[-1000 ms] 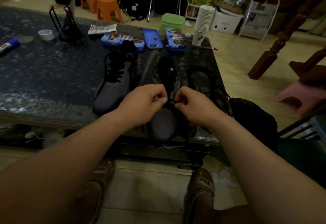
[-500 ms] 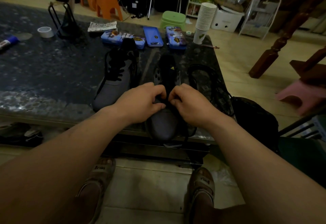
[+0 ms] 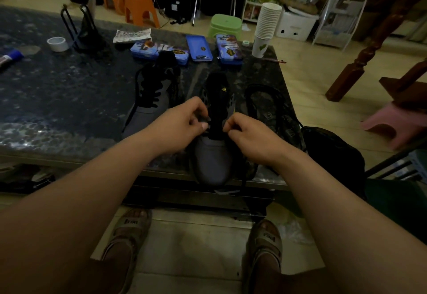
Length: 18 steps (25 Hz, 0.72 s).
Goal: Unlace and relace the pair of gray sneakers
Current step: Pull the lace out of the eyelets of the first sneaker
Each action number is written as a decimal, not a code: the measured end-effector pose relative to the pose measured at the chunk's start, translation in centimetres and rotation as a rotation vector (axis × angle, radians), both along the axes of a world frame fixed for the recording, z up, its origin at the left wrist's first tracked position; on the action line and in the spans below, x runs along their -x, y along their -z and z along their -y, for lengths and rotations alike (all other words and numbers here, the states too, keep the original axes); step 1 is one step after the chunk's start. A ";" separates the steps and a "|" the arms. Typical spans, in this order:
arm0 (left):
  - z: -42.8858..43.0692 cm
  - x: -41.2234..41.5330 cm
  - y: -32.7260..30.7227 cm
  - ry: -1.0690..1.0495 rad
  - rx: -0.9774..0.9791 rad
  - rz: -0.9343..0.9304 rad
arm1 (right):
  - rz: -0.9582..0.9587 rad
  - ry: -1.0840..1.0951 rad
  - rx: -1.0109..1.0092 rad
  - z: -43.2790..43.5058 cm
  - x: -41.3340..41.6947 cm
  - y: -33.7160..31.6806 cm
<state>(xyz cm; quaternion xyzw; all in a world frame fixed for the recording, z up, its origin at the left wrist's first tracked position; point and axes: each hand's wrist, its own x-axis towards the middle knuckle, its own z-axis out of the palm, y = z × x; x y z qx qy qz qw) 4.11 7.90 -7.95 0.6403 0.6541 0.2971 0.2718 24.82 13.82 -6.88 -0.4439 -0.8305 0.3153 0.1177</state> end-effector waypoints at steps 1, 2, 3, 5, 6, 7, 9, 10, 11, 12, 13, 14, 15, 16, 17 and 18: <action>0.0 0.1 0.1 -0.022 0.030 -0.002 | -0.023 0.011 -0.006 0.1 0.0 0.1; 0.0 0.2 0.2 -0.023 0.045 -0.043 | -0.019 0.009 -0.060 0.3 0.1 0.1; 0.0 0.2 0.1 -0.008 0.033 -0.109 | 0.007 -0.004 -0.125 0.4 0.3 0.2; 0.0 0.1 -0.6 0.010 0.002 -0.200 | 0.006 0.008 -0.142 0.4 0.8 -0.1; 0.0 0.1 -1.0 0.002 0.011 -0.185 | -0.057 0.045 -0.047 0.2 0.7 -0.5; 0.0 0.1 -1.4 -0.008 0.044 -0.112 | -0.150 0.096 0.107 -0.1 0.3 -1.0; -0.2 -0.2 -2.1 -0.057 0.118 0.187 | -0.386 0.200 0.476 -0.5 -0.7 -2.1; -0.3 -0.3 -2.4 -0.102 0.107 0.382 | -0.531 0.267 0.603 -0.9 -1.1 -2.5; -0.6 -0.2 -2.7 -0.159 0.055 0.577 | -0.679 0.348 0.650 -1.4 -1.5 -2.7; -0.8 0.0 -3.0 -0.210 -0.010 0.731 | -0.808 0.425 0.639 -2.3 -1.7 -2.7; -0.9 0.3 -3.2 -0.242 -0.081 0.754 | -0.855 0.474 0.565 -2.9 -1.9 -2.6; -1.0 0.8 -3.1 -0.263 -0.158 0.590 | -0.778 0.509 0.426 -3.4 -2.0 -2.5; -1.0 1.2 -2.8 -0.258 -0.225 0.318 | -0.613 0.528 0.252 -3.4 -2.1 -2.3; -0.8 1.4 -2.4 -0.243 -0.281 0.048 | -0.434 0.518 0.083 -3.1 -2.1 -2.1; -0.4 1.2 -2.3 -0.220 -0.273 -0.135 | -0.296 0.460 -0.041 -2.6 -2.0 -1.9; 0.0 0.6 -1.9 -0.189 -0.196 -0.205 | -0.212 0.360 -0.080 -1.9 -1.7 -1.7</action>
